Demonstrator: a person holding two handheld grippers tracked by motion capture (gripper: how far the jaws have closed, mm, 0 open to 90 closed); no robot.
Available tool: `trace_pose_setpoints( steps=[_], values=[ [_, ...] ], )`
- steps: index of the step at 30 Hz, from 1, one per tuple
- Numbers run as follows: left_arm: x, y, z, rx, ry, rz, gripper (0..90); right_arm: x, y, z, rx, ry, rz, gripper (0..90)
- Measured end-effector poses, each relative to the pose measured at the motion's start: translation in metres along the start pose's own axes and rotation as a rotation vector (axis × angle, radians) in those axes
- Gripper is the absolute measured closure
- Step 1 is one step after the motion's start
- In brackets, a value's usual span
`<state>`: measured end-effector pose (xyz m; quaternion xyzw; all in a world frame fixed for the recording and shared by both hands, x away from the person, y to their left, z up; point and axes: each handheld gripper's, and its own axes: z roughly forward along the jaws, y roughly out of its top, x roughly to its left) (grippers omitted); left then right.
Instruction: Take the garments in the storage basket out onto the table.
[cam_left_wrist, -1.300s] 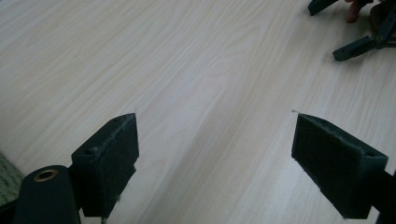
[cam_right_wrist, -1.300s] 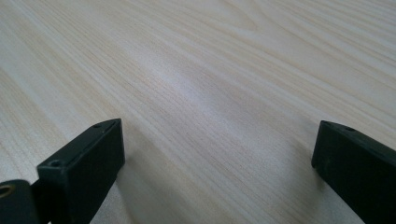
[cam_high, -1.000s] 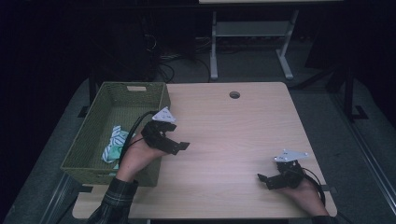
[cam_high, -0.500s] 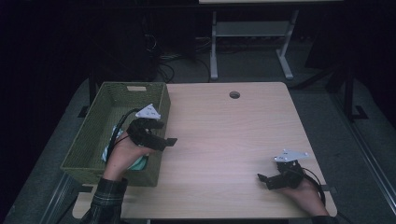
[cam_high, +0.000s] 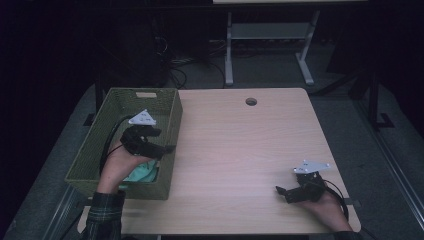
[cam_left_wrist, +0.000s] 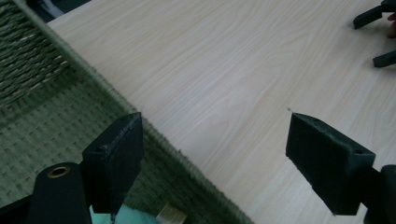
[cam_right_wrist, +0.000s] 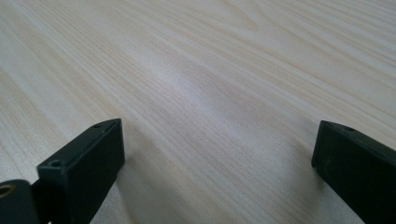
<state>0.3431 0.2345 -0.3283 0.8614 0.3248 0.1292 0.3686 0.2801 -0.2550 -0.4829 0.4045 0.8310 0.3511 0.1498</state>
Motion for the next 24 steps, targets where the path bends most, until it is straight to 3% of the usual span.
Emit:
trace_pose_setpoints(
  steps=[13, 24],
  values=[
    [0.021, -0.016, -0.019, -0.011, 0.063, -0.059, 18.8, 0.0, 0.0, 0.0, 0.0, 0.0, 0.0, 2.1],
    [0.035, -0.031, -0.011, 0.031, 0.085, -0.101, 18.8, 0.0, 0.0, 0.0, 0.0, 0.0, 0.001, 2.1]
  ],
)
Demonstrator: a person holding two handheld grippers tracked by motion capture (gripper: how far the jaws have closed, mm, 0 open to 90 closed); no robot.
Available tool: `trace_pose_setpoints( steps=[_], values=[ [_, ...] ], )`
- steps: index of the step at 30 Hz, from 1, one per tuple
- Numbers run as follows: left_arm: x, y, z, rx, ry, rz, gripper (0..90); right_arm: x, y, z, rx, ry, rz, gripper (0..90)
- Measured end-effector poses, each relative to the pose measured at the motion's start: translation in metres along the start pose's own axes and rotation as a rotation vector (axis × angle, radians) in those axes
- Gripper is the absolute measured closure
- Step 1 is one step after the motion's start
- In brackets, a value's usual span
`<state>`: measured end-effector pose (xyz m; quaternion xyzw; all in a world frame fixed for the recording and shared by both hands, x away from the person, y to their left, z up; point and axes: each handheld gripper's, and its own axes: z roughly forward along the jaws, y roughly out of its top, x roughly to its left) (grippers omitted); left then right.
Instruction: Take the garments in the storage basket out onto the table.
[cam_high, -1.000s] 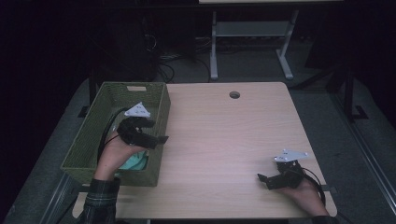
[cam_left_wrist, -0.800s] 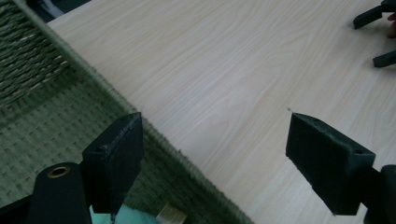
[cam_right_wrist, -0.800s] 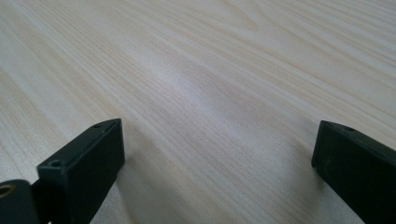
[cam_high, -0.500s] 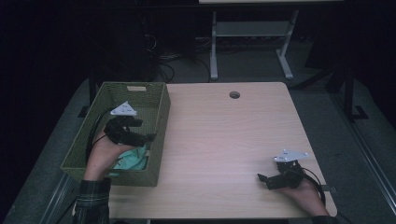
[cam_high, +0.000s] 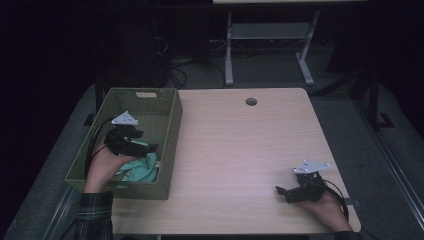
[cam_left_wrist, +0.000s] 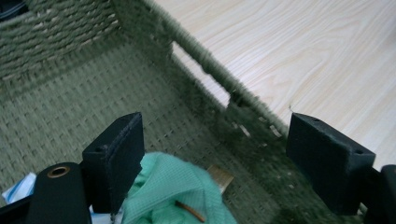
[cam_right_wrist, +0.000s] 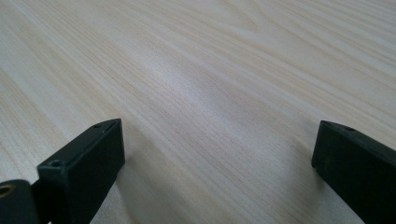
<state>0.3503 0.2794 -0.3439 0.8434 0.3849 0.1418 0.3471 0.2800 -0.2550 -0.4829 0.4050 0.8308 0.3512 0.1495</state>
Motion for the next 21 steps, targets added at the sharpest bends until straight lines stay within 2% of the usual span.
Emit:
trace_pose_setpoints(
  steps=[9, 21],
  values=[
    [0.009, -0.01, 0.013, 0.044, 0.004, -0.017, 18.9, 0.0, 0.0, 0.0, 0.0, 0.0, 0.0, 2.1],
    [0.016, -0.024, 0.035, 0.128, 0.0, -0.034, 19.2, 0.0, 0.0, 0.0, 0.0, -0.001, -0.001, 2.1]
  ],
)
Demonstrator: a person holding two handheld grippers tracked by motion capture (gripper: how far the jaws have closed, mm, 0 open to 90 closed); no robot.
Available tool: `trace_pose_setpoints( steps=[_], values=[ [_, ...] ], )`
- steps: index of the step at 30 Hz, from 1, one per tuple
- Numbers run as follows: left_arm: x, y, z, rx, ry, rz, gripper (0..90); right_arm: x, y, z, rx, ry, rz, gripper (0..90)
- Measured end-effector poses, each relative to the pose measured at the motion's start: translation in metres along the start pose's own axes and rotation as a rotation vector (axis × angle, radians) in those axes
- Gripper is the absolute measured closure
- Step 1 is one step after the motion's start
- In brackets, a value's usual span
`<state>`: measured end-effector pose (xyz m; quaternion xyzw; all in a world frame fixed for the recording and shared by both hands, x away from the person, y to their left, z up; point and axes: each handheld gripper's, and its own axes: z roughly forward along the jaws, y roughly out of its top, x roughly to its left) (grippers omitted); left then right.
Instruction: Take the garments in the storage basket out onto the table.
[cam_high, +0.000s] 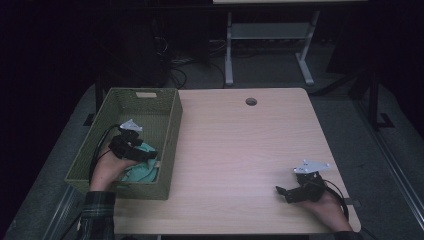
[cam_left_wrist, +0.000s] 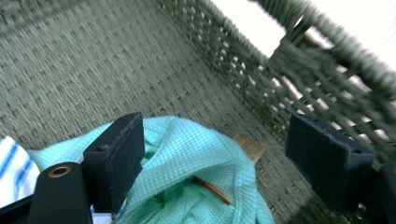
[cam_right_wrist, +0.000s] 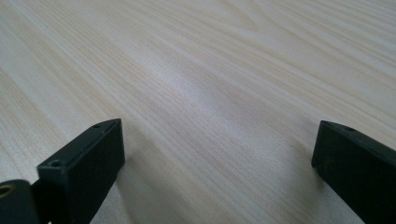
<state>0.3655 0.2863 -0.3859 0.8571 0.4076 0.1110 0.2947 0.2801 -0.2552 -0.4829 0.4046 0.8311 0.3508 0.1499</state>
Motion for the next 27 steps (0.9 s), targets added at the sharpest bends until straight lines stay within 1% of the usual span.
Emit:
trace_pose_setpoints(
  steps=[1, 2, 3, 6, 8, 11, 13, 15, 18, 19, 20, 21, 26, 27],
  values=[
    [0.001, -0.001, 0.001, 0.007, -0.002, 0.002, 19.2, 0.0, 0.0, 0.0, 0.0, 0.0, 0.0, 2.1],
    [0.001, -0.001, 0.003, 0.006, -0.004, -0.006, 19.2, 0.0, 0.0, 0.0, 0.0, 0.0, 0.0, 2.1],
    [0.002, -0.002, 0.004, 0.017, -0.005, 0.002, 19.2, 0.0, 0.0, 0.0, 0.0, 0.0, 0.0, 2.1],
    [0.003, -0.004, 0.009, 0.029, -0.004, -0.008, 19.2, 0.0, 0.0, 0.0, 0.0, 0.0, 0.0, 2.1],
    [0.004, -0.005, 0.011, 0.043, -0.008, -0.003, 19.2, 0.0, 0.0, 0.0, 0.0, 0.0, 0.0, 2.1],
    [0.005, -0.008, 0.016, 0.059, -0.012, -0.017, 19.2, 0.0, 0.0, 0.0, 0.0, 0.0, 0.001, 2.1],
    [0.006, -0.008, 0.019, 0.079, 0.004, -0.019, 19.2, 0.0, 0.0, 0.0, 0.0, 0.0, 0.0, 2.1],
    [0.006, -0.009, 0.021, 0.086, 0.0, -0.022, 19.2, 0.0, 0.0, 0.0, -0.001, 0.0, 0.002, 2.1],
    [0.005, -0.009, 0.026, 0.119, -0.005, -0.014, 19.2, 0.0, 0.0, 0.0, -0.001, 0.0, 0.002, 2.1],
    [0.005, -0.009, 0.028, 0.143, -0.004, -0.011, 19.1, 0.0, 0.0, 0.0, -0.001, 0.0, 0.001, 2.1],
    [0.004, -0.009, 0.03, 0.149, 0.001, -0.011, 19.1, 0.0, 0.0, 0.0, -0.001, 0.0, 0.002, 2.1],
    [0.004, -0.009, 0.032, 0.166, -0.002, -0.016, 19.7, 0.0, 0.0, 0.0, -0.001, 0.0, 0.002, 2.1],
    [0.007, -0.009, 0.033, 0.188, -0.005, -0.039, 23.4, 0.0, 0.0, 0.0, -0.001, 0.0, 0.002, 2.1],
    [0.007, -0.009, 0.033, 0.193, -0.006, -0.039, 23.9, 0.0, 0.0, 0.0, -0.001, 0.0, 0.002, 2.1]
  ],
)
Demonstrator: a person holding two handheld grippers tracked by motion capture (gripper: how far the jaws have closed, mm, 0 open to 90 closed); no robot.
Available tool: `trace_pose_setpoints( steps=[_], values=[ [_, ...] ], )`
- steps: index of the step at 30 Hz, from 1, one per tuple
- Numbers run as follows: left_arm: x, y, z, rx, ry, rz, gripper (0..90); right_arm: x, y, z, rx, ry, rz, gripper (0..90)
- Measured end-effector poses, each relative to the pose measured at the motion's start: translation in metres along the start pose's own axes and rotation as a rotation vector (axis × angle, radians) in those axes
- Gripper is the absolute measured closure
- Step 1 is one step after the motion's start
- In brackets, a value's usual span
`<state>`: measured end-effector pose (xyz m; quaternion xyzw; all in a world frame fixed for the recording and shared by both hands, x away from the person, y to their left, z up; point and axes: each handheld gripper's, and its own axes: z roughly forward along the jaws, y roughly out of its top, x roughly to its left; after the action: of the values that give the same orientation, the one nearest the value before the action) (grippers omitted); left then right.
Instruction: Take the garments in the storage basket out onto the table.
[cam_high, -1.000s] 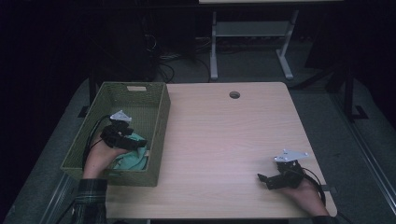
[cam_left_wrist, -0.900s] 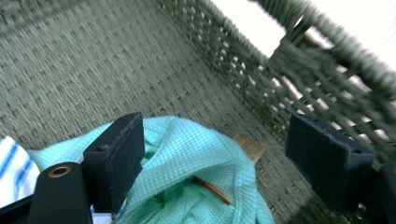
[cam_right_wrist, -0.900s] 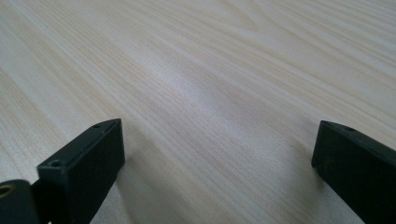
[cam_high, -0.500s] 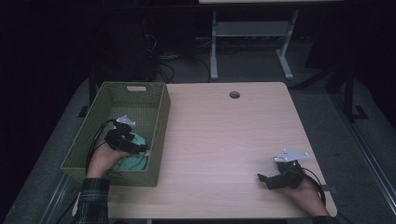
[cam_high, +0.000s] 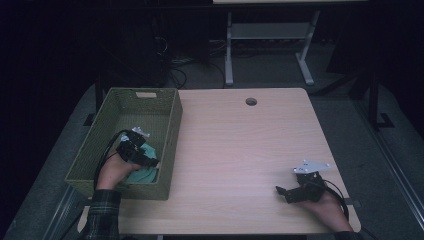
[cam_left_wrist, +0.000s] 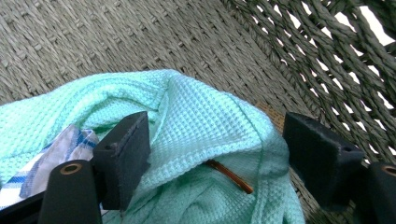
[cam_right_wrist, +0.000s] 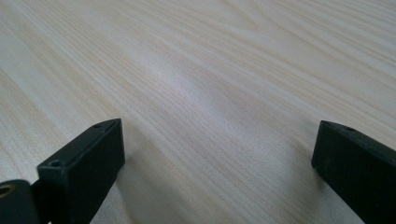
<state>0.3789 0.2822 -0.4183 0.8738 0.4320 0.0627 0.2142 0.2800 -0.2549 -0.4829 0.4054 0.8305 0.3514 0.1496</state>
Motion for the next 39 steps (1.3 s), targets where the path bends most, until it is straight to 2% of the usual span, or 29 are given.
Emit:
trace_pose_setpoints(
  steps=[4, 5, 6, 7, 8, 9, 14, 18, 25, 27, 32, 39],
  values=[
    [0.0, 0.001, 0.002, 0.022, 0.005, 0.0, 28.2, 0.0, 0.0, 0.0, 0.0, 0.0, 0.0, 2.1],
    [-0.001, 0.0, 0.002, 0.028, 0.006, 0.0, 31.5, 0.0, 0.0, 0.0, 0.0, 0.0, 0.0, 2.1],
    [-0.001, 0.0, 0.002, 0.036, 0.006, 0.002, 38.9, 0.0, 0.0, 0.0, 0.0, 0.0, 0.0, 2.1],
    [-0.001, 0.0, 0.003, 0.045, 0.008, 0.009, 38.9, 0.0, 0.0, 0.0, 0.0, 0.0, 0.0, 2.1],
    [-0.002, 0.0, 0.003, 0.047, 0.013, 0.01, 46.9, 0.0, 0.0, 0.0, 0.0, 0.0, 0.0, 2.1],
    [-0.002, 0.0, 0.003, 0.05, 0.017, 0.01, 46.9, 0.0, 0.0, 0.0, 0.0, 0.0, 0.0, 2.1],
    [-0.001, 0.001, 0.0, 0.054, 0.006, -0.012, 74.5, 0.0, 0.0, 0.0, 0.0, 0.0, -0.001, 2.1],
    [-0.001, 0.001, -0.004, 0.038, 0.0, -0.022, 81.7, 0.0, 0.0, 0.0, 0.0, 0.0, 0.0, 2.1],
    [0.005, -0.001, -0.021, -0.103, -0.03, -0.06, 82.3, 0.0, 0.0, 0.0, 0.0, 0.0, -0.001, 2.1],
    [0.007, -0.002, -0.027, -0.163, -0.037, -0.088, 82.3, 0.0, 0.0, 0.0, 0.0, 0.0, 0.0, 2.2],
    [0.013, -0.006, -0.04, -0.28, -0.073, -0.121, 82.4, 0.0, 0.0, 0.0, 0.0, 0.0, 0.0, 2.1],
    [0.015, -0.009, -0.05, -0.384, -0.11, -0.141, 82.3, 0.0, 0.0, 0.0, 0.0, 0.0, 0.0, 2.1]
  ],
)
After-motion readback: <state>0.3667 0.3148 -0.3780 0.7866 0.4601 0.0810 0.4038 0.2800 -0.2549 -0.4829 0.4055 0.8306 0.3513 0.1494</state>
